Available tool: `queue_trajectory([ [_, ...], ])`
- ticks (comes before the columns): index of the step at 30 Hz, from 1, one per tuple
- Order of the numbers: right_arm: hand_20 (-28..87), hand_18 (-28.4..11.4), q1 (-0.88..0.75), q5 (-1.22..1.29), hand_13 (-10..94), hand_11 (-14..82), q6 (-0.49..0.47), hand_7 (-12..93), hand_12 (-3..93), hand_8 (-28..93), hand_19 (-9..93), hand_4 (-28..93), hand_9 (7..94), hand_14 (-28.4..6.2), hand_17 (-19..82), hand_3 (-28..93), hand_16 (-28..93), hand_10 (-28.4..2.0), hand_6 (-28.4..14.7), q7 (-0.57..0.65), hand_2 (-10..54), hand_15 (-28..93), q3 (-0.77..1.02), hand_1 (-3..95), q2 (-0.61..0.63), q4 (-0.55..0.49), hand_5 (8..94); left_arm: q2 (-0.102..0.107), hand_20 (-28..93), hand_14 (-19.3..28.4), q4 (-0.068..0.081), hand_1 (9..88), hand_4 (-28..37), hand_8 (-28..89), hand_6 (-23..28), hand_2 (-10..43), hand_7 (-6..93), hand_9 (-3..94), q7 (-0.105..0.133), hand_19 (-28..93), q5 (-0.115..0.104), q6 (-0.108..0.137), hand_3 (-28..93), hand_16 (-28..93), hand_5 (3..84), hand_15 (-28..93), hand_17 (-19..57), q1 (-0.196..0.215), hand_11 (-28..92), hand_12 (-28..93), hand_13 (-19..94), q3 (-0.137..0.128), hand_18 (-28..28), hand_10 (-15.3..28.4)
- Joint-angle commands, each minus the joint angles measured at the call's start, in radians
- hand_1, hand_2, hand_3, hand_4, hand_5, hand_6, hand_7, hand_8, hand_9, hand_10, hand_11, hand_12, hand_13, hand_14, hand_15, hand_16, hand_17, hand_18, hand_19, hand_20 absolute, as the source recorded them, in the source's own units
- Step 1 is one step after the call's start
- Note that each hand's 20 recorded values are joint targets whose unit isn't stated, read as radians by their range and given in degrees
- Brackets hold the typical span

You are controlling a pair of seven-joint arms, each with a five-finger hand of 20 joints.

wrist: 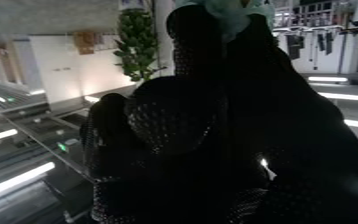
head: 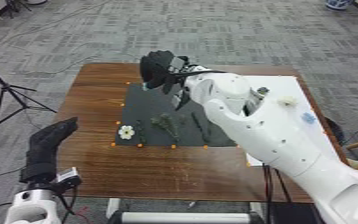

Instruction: Arrange flowers

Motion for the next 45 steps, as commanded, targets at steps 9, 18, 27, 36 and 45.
queue_trajectory([
  [9, 48, -12.3, -0.148, -0.383, 89, 6.4, -0.148, 25, 37.4, 10, 93, -19, 90.9, -2.6, 61, 58, 37, -8.3, 0.7, -0.116, -9.5, 54, 0.129, 60.4, -0.287, 0.209, 77.1, 0.007, 15, 15.0, 0.031, 27.3, -27.6, -11, -2.1, -1.2, 17.7, 50.1, -0.001, 11, 0.002, -0.044, 68, -2, 54.3, 15, 5.5, -0.08, 19, 9, 38, 0.059, 10.8, 14.0],
  [18, 49, -12.4, -0.177, -0.436, 89, 6.2, -0.141, 25, 37.2, 9, 93, -19, 90.8, -2.6, 60, 58, 37, -8.1, 1.3, -0.096, -9.5, 54, 0.188, 60.0, -0.358, 0.264, 76.7, 0.005, 15, 15.1, 0.045, 27.3, -27.6, -11, -2.0, -1.0, 17.6, 50.1, -0.018, 11, 0.012, -0.063, 68, -2, 54.4, 15, 5.4, -0.114, 19, 9, 38, 0.081, 10.8, 14.1],
  [27, 50, -12.6, -0.199, -0.449, 89, 5.7, -0.146, 23, 31.7, 7, 93, -19, 89.5, -2.9, 60, 59, 37, -8.5, 1.8, -0.082, -9.5, 54, 0.23, 58.4, -0.392, 0.291, 76.5, 0.0, 15, 15.1, 0.046, 27.2, -27.7, -11, -2.0, -1.2, 17.6, 50.1, -0.017, 11, 0.007, -0.061, 68, -2, 54.3, 15, 5.3, -0.117, 19, 9, 38, 0.09, 10.9, 14.0],
  [36, 51, -13.4, -0.19, -0.453, 87, 12.0, -0.182, 22, 23.2, 8, 93, -17, 77.6, -3.9, 58, 58, 36, -10.3, 0.6, -0.065, -9.5, 55, 0.238, 52.5, -0.397, 0.289, 67.6, -0.001, 15, 15.0, 0.048, 27.2, -27.5, -11, -2.0, -1.1, 17.5, 50.1, -0.017, 11, 0.01, -0.065, 68, -2, 54.2, 15, 5.1, -0.123, 19, 9, 38, 0.096, 11.0, 14.0],
  [45, 50, -13.4, -0.167, -0.413, 86, 11.1, -0.217, 21, 16.8, -7, 93, -17, 68.8, -4.1, 58, 67, 35, -11.6, 1.5, -0.026, -9.5, 54, 0.22, 44.2, -0.372, 0.273, 59.2, -0.006, 15, 15.1, 0.04, 27.2, -27.3, -11, -1.9, -1.3, 17.4, 49.9, -0.013, 11, 0.007, -0.076, 68, -2, 54.1, 15, 5.1, -0.095, 19, 9, 38, 0.082, 11.0, 13.9],
])
